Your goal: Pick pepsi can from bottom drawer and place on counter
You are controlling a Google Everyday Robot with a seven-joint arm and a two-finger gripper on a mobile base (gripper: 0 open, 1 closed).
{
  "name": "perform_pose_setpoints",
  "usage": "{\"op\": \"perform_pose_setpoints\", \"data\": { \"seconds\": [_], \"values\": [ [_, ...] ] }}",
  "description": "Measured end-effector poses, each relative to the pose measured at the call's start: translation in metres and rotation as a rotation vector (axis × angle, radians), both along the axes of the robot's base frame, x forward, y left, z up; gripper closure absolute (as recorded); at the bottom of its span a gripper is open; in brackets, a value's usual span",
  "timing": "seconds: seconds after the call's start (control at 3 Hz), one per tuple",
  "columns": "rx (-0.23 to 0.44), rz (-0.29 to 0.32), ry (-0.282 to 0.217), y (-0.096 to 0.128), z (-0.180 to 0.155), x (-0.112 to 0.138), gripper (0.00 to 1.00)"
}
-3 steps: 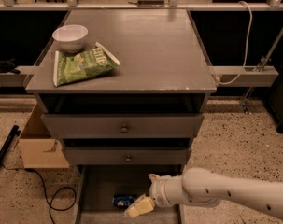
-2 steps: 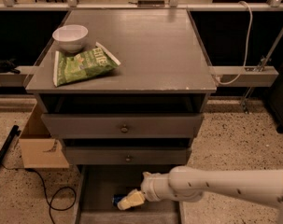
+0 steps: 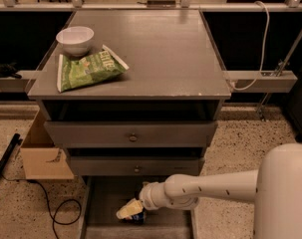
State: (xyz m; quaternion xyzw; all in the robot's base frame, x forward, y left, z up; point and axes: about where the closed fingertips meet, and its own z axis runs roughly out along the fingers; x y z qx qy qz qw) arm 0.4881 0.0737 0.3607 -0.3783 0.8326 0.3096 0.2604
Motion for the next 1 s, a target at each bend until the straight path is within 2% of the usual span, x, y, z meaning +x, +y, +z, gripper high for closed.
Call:
{"op": "perform_pose_setpoints", "data": {
  "seconds": [0.33,1.0],
  "values": [
    [0.010,0.005,-0.022,0.003,-0.015,-0.004,0.00],
    [-0.078,0.018,-0.123,-0.015,-0.032,-0.005,0.00]
  ]
}}
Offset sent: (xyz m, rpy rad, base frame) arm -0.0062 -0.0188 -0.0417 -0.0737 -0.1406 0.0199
